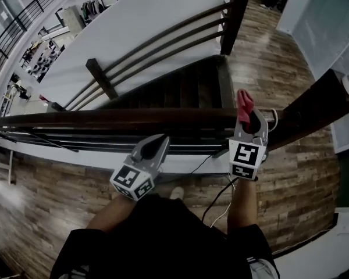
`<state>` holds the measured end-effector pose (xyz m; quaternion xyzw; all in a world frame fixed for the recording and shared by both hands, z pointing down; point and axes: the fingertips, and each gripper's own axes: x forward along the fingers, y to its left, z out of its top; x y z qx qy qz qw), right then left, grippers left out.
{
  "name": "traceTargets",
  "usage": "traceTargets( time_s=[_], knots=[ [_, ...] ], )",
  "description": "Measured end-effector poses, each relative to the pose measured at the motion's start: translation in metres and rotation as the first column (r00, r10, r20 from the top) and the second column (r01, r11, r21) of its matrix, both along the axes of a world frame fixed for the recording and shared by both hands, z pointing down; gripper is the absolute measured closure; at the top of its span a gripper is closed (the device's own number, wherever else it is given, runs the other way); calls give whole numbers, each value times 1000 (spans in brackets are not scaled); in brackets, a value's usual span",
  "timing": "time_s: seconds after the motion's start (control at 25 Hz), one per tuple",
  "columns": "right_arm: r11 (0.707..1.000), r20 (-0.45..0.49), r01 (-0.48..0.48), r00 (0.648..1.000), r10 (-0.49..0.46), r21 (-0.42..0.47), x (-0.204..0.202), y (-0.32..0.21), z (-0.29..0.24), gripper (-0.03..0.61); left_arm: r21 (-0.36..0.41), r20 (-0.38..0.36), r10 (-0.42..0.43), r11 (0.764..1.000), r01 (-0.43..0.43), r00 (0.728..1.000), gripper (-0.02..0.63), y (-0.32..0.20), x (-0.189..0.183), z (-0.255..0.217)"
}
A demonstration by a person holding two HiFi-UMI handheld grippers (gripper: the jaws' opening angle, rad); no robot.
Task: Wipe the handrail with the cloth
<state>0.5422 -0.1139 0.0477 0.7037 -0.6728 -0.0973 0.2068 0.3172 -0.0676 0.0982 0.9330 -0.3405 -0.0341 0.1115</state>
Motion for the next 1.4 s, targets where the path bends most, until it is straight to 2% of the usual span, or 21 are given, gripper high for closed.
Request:
traceTargets(
  time_s=[0.08, 0.24, 0.36, 0.44, 0.48, 0.6, 0.68, 0.76, 0.96, 1.04, 1.16, 1.24, 1.32, 1.4],
  knots=[
    [990, 69, 139, 988, -141, 35, -47, 1, -9, 528, 5, -12, -66, 998, 66, 998, 615, 0, -28, -4],
    [936, 190, 339, 917, -351, 93, -119, -6, -16, 528, 30, -13, -155, 987, 155, 988, 615, -4, -68, -10],
    [887, 180, 440, 870, -460, 141, -173, -11, -26, 528, 53, -19, -209, 976, 210, 978, 615, -2, -99, -14],
    [844, 145, 512, 833, -533, 160, -221, -7, -33, 528, 58, -30, -261, 963, 263, 965, 615, 0, -133, -15],
    [816, 145, 553, 805, -576, 172, -249, -2, -37, 528, 56, -40, -291, 955, 293, 956, 615, 2, -154, -16],
    [721, 213, 658, 689, -693, 217, -330, 9, -48, 528, 56, -77, -370, 925, 375, 926, 615, 2, -218, -17],
    [684, 237, 699, 642, -729, 209, -378, 8, -46, 528, 73, -91, -410, 906, 416, 908, 615, -1, -264, -19],
    [664, 241, 720, 621, -746, 200, -423, 7, -42, 528, 92, -95, -432, 893, 440, 897, 615, -3, -314, -19],
    [666, 251, 727, 622, -742, 168, -521, 5, -25, 528, 117, -91, -462, 875, 470, 882, 615, -18, -433, -11],
    [653, 204, 731, 621, -757, 198, -557, 7, -28, 528, 110, -92, -467, 873, 475, 880, 615, -25, -471, -5],
    [662, 169, 725, 640, -749, 188, -605, 12, -26, 528, 81, -52, -466, 880, 469, 883, 615, -26, -514, 0],
    [635, 212, 754, 601, -770, 169, -632, 17, -24, 528, 87, -34, -468, 879, 469, 883, 615, -21, -533, -6],
    [579, 255, 799, 533, -807, 164, -655, 23, -23, 528, 101, -27, -498, 862, 497, 867, 615, -14, -551, -10],
    [517, 281, 841, 464, -840, 157, -675, 32, -20, 528, 102, -42, -545, 831, 546, 837, 615, -4, -566, -10]
  ],
)
